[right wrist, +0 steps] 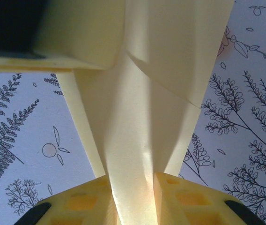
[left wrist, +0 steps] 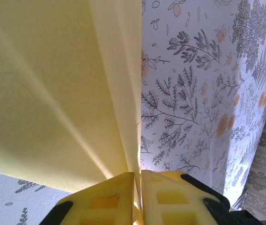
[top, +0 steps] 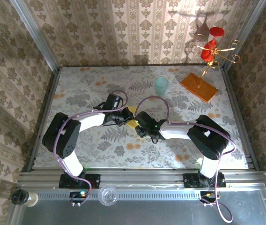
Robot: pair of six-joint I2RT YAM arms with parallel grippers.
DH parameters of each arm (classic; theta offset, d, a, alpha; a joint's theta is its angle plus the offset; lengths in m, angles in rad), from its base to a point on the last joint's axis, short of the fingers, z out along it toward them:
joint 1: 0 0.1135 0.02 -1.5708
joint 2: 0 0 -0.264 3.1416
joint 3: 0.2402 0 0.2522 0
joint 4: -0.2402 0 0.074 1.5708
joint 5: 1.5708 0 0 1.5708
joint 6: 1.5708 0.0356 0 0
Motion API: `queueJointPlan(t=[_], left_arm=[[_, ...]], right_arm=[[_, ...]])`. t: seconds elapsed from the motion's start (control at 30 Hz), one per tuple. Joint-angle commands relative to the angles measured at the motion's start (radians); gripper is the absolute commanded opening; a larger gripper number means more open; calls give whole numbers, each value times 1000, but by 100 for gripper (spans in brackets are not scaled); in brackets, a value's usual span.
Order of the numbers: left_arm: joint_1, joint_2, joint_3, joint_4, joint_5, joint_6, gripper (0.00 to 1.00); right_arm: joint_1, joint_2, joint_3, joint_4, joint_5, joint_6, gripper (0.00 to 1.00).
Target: Fold a paper plane with a square sheet of paper (pick it up from the middle)
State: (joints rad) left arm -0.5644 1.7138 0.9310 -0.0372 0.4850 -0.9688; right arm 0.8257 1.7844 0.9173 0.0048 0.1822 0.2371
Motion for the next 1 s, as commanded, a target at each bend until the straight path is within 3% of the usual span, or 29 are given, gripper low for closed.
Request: queueJointPlan(t=[0.0,0.33,0.5,0.97], left_arm=[[24,-28,-1,1,17,-9,17],[103,-128,-21,-63,-22,37,41],[148,-168,-42,-84,-39,48,45],[158,-196,-107,-68,-36,38,47]], right_arm=[[8,5,1,21,35,-5,25],[9,2,-17,31,-8,-7,18],[8,10,-25,31,-34,-1,16],[8,20,-60,31,-123,24,13]])
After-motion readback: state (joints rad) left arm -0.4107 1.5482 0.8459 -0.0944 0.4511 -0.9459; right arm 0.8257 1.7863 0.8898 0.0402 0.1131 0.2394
